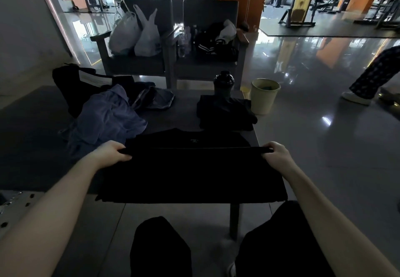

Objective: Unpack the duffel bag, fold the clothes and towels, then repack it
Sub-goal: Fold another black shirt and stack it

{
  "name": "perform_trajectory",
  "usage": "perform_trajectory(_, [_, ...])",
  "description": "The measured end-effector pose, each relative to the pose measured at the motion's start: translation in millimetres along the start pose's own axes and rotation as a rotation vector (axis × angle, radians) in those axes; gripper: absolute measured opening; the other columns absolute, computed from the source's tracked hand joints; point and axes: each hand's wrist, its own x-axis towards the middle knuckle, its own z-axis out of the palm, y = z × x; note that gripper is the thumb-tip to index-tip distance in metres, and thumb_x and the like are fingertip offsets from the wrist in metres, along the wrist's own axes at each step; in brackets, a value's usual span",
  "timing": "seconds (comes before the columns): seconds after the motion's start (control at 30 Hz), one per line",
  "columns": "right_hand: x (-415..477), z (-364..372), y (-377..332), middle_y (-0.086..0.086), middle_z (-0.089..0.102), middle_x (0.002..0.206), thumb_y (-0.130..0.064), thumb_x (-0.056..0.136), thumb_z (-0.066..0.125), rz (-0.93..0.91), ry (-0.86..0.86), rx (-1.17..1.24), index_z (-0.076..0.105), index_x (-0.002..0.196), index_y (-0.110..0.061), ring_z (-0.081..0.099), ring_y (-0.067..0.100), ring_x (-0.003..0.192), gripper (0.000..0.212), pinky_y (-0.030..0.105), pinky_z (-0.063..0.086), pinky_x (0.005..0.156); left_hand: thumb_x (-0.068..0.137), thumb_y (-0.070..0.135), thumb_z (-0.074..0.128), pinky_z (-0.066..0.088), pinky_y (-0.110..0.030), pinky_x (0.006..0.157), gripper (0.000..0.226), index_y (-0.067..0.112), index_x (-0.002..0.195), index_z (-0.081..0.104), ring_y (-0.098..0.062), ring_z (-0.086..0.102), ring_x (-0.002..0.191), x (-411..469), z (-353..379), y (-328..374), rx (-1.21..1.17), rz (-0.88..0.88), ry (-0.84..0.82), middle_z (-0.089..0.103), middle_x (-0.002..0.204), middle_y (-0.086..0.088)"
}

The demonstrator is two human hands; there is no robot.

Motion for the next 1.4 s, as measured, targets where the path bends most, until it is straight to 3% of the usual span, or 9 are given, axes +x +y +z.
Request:
perform_trajectory(0.13, [16,8,-13,0.005,0.061,0.092,-0.007,0.086,0.056,-0.04,0.158,0.04,0.062,0.103,-0.008,0.057,0.019,0.085,0.019,0.025,0.041,0.073,0.083,0.021,0.072,0.042,-0.028,0.066,0.016,0.008,0.093,0.069,-0.023,0.061,0.081,26,5,-1,0.048,-0.001,0.25,0.068,0.089,-0.008])
perform_trajectory(0.33, [63,21,-23,0.008,0.067,0.093,-0.015,0.087,0.059,-0.068,0.315,0.035,0.066,0.097,-0.006,0.062,0.023,0.088,0.015,0.029,0.045,0.075,0.084,0.015,0.069,0.044,-0.03,0.074,0.016,0.01,0.099,0.068,-0.023,0.059,0.086,72,0,9,-0.018,-0.013,0.418,0.068,0.098,-0.01])
perform_trajectory(0.63, [127,53,-21,0.012,0.069,0.099,-0.017,0.088,0.058,0.007,0.356,-0.015,0.068,0.102,-0.009,0.063,0.029,0.095,0.019,0.032,0.047,0.078,0.089,0.016,0.064,0.049,-0.035,0.075,0.016,0.011,0.104,0.064,-0.031,0.06,0.097,142,7,25,0.029,-0.036,0.524,0.066,0.106,-0.013])
perform_trajectory(0.87, [143,68,-10,0.018,0.068,0.1,-0.015,0.091,0.054,0.02,0.357,-0.142,0.066,0.105,-0.005,0.062,0.034,0.095,0.021,0.029,0.038,0.067,0.092,0.019,0.058,0.045,-0.036,0.07,0.017,0.012,0.108,0.063,-0.035,0.059,0.098,169,23,26,0.138,-0.06,0.528,0.065,0.106,-0.015])
perform_trajectory(0.97, [135,73,-13,0.019,0.063,0.115,-0.012,0.089,0.055,-0.02,0.412,-0.221,0.058,0.118,-0.005,0.056,0.036,0.107,0.031,0.036,0.042,0.079,0.093,0.02,0.056,0.04,-0.043,0.092,0.027,0.01,0.118,0.059,-0.033,0.049,0.115,164,41,28,0.323,-0.04,0.592,0.059,0.123,-0.014])
perform_trajectory(1.07, [100,100,-20,0.015,0.056,0.123,-0.013,0.085,0.059,-0.267,0.495,-0.324,0.056,0.118,-0.006,0.05,0.035,0.117,0.034,0.046,0.038,0.096,0.095,0.028,0.052,0.019,-0.045,0.111,0.043,0.012,0.136,0.049,-0.025,0.033,0.136,146,83,46,0.357,0.205,0.59,0.042,0.146,-0.006])
perform_trajectory(1.13, [73,125,-22,0.011,0.056,0.127,-0.026,0.088,0.054,-0.422,0.342,-0.443,0.058,0.12,-0.011,0.049,0.032,0.121,0.036,0.049,0.033,0.103,0.1,0.037,0.04,0.009,-0.042,0.116,0.05,0.019,0.146,0.035,-0.019,0.018,0.145,132,116,65,0.342,0.312,0.404,0.026,0.156,0.002])
perform_trajectory(1.23, [62,141,-12,-0.001,0.022,0.156,-0.053,0.096,0.035,-0.309,-0.004,-0.639,0.032,0.146,-0.024,0.012,0.023,0.146,0.058,0.054,0.004,0.114,0.1,0.05,0.024,-0.001,-0.045,0.117,0.058,0.026,0.152,0.018,-0.017,0.002,0.147,122,150,71,0.405,0.271,0.181,0.007,0.16,0.007])
perform_trajectory(1.4, [67,125,1,-0.008,-0.006,0.16,-0.068,0.091,0.02,-0.183,-0.106,-0.724,0.008,0.152,-0.03,-0.014,0.021,0.146,0.073,0.056,-0.007,0.114,0.097,0.058,0.018,-0.001,-0.052,0.117,0.062,0.033,0.152,0.009,-0.019,-0.003,0.147,115,145,34,0.433,0.16,0.191,-0.001,0.161,0.007])
